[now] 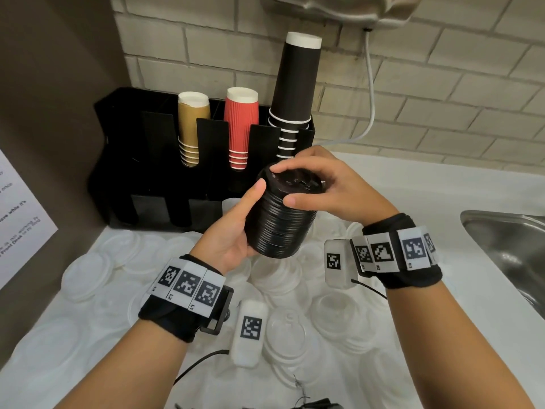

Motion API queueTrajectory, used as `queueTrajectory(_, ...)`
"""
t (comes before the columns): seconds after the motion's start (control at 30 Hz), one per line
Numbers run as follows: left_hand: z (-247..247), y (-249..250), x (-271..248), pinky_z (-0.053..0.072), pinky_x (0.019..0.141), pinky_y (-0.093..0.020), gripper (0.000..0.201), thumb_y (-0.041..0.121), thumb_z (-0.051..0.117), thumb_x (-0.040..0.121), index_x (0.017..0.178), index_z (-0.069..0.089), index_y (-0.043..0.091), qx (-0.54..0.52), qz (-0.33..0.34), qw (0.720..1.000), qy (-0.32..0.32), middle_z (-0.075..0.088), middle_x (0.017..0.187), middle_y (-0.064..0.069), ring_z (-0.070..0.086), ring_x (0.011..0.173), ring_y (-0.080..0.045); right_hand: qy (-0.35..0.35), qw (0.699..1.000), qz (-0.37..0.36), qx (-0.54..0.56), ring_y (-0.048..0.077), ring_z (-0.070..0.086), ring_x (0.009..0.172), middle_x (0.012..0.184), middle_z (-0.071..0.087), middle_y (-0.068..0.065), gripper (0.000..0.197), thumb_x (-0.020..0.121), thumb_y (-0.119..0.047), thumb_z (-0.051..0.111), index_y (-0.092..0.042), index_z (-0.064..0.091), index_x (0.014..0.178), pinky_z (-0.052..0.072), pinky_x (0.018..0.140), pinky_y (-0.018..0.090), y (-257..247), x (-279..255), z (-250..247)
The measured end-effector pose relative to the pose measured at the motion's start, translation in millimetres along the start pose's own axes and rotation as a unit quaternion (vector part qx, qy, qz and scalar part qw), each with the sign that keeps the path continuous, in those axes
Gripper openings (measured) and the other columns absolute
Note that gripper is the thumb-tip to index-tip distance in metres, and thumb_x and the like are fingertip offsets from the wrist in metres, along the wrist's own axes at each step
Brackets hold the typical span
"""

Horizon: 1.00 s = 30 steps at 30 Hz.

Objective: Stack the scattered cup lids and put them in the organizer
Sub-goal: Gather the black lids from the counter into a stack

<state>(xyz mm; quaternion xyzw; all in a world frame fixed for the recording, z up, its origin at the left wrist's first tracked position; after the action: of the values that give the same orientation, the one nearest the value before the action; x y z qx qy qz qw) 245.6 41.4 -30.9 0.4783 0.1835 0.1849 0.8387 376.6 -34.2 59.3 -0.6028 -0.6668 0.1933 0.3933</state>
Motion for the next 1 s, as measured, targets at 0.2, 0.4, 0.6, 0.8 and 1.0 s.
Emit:
queueTrajectory(0.2, -0.5, 10.6, 3.1, 0.059, 0.067, -0.04, 0.063, 0.059, 0.069, 0.064, 0.113, 0.067, 0.021, -0.09, -0.011, 0.993, 0.078, 0.076, 0.102, -0.001, 0.072, 0.096, -0.023, 0.037, 0.989, 0.071, 0.127, 0.008, 0.065, 0.1, 0.105, 0.061, -0.008, 0.034, 0.097, -0.048, 0.034, -0.037, 0.063, 0.113, 0.054, 0.081, 0.024, 11.5, 11.1, -30.3)
queueTrajectory(0.4, -9.5, 26.0, 4.0, 0.058, 0.074, -0.044, 0.088, 0.06, 0.071, 0.061, 0.135, 0.053, 0.017, -0.115, 0.002, 0.988, 0.103, 0.063, 0.13, -0.01, 0.066, 0.111, -0.03, 0.263, 0.901, 0.312, 0.146, 0.016, 0.059, 0.069, 0.073, 0.055, 0.002, 0.025, 0.095, -0.008, 0.041, -0.012, 0.061, 0.082, 0.052, 0.067, 0.029, 123.5, 24.2, -78.2)
queueTrajectory(0.6, -10.5, 35.1, 8.4, 0.058, 0.076, -0.044, 0.082, 0.06, 0.071, 0.06, 0.13, 0.057, 0.018, -0.102, 0.014, 0.991, 0.088, 0.067, 0.126, -0.008, 0.067, 0.109, -0.028, 0.013, 0.882, 0.409, -0.235, 0.033, 0.051, 0.119, 0.126, 0.05, 0.008, 0.031, 0.096, -0.025, 0.053, -0.019, 0.056, 0.125, 0.039, 0.09, 0.033, 198.4, 58.9, -62.2)
queueTrajectory(0.8, -15.1, 42.6, 14.0, 0.058, 0.082, -0.045, 0.079, 0.065, 0.063, 0.063, 0.128, 0.058, 0.02, -0.068, 0.01, 0.991, 0.111, 0.068, 0.123, -0.006, 0.067, 0.11, -0.027, -0.096, 0.845, 0.39, -0.353, 0.034, 0.048, 0.125, 0.146, 0.042, 0.008, 0.05, 0.094, -0.022, 0.05, -0.035, 0.041, 0.141, 0.044, 0.1, 0.043, 233.8, 71.3, -52.1)
queueTrajectory(1.0, -18.6, 39.9, 16.5, 0.059, 0.075, -0.042, 0.077, 0.063, 0.065, 0.062, 0.125, 0.06, 0.019, -0.07, 0.011, 0.992, 0.105, 0.068, 0.124, -0.007, 0.067, 0.11, -0.027, -0.041, 0.853, 0.449, -0.264, 0.035, 0.041, 0.133, 0.147, 0.04, 0.016, 0.058, 0.093, -0.031, 0.06, -0.011, 0.04, 0.143, 0.036, 0.105, 0.038, 269.3, 74.0, -51.0)
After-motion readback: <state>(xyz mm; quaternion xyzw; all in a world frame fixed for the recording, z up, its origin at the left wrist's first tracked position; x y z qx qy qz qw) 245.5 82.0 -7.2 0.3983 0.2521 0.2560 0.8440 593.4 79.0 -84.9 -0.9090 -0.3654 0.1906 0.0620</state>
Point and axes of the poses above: each hand's wrist, its own x-axis towards the middle knuckle, its own z-axis out of the palm, y = z × x, the point moved 4 cm from there along x, towards the middle knuckle
